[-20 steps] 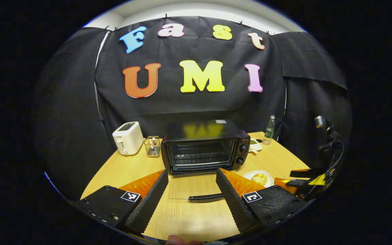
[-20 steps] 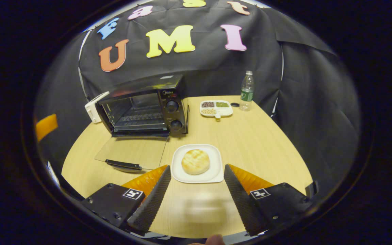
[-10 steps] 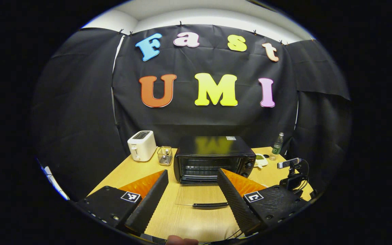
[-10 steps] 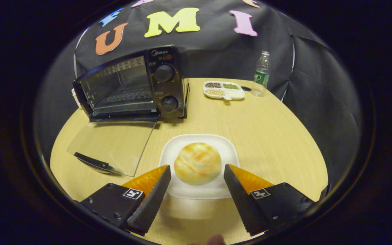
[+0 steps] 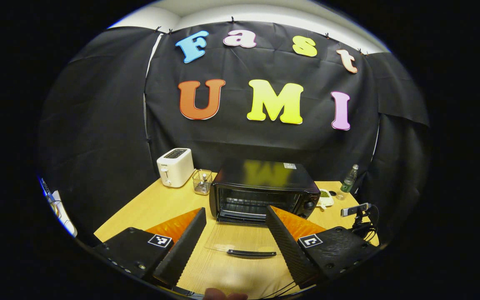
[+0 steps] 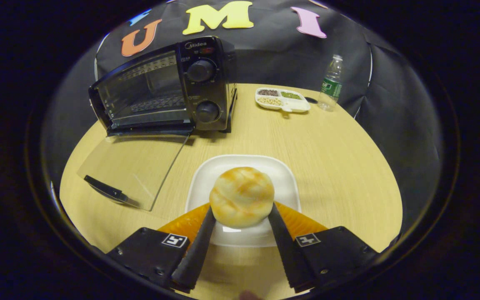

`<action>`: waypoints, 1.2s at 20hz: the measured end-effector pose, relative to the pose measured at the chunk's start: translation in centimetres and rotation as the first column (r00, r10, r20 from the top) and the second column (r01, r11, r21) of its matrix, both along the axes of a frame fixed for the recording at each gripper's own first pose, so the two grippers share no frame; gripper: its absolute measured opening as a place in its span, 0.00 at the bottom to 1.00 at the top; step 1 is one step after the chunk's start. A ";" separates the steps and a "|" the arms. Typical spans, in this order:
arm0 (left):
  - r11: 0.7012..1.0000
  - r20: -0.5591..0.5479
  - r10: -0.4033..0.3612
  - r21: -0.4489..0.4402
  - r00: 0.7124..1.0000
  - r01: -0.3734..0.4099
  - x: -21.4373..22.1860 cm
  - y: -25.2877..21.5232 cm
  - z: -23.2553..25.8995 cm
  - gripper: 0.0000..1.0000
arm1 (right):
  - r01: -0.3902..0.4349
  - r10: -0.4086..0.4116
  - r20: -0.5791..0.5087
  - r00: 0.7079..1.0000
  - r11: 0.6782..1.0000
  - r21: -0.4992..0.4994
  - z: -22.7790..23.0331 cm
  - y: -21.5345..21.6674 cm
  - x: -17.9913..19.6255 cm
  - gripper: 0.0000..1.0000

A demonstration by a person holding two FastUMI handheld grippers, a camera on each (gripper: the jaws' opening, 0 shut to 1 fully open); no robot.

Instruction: Open the electric oven with the left hand, put the food in, and close the electric oven.

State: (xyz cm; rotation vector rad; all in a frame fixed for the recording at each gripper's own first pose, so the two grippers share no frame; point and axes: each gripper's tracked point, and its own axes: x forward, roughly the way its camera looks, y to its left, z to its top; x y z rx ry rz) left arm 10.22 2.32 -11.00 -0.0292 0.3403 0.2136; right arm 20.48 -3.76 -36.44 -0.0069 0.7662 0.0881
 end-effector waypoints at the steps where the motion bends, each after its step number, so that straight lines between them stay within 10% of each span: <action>1: 1.000 0.000 -0.011 0.002 1.000 0.011 0.2 0.2 0.1 0.94 | 0.015 -0.015 0.006 1.000 1.000 0.017 0.9 0.1 -0.5 0.75; 11: 0.986 -0.008 -0.164 0.021 0.986 0.164 -3.1 5.6 -0.4 0.94 | 0.098 -0.132 0.137 0.982 0.968 0.232 9.6 9.7 -6.1 0.72; 24: 0.995 -0.069 -0.092 0.029 0.993 0.094 -8.9 14.7 -2.3 0.95 | 0.156 -0.269 0.235 0.934 0.898 0.411 10.6 20.4 7.3 0.72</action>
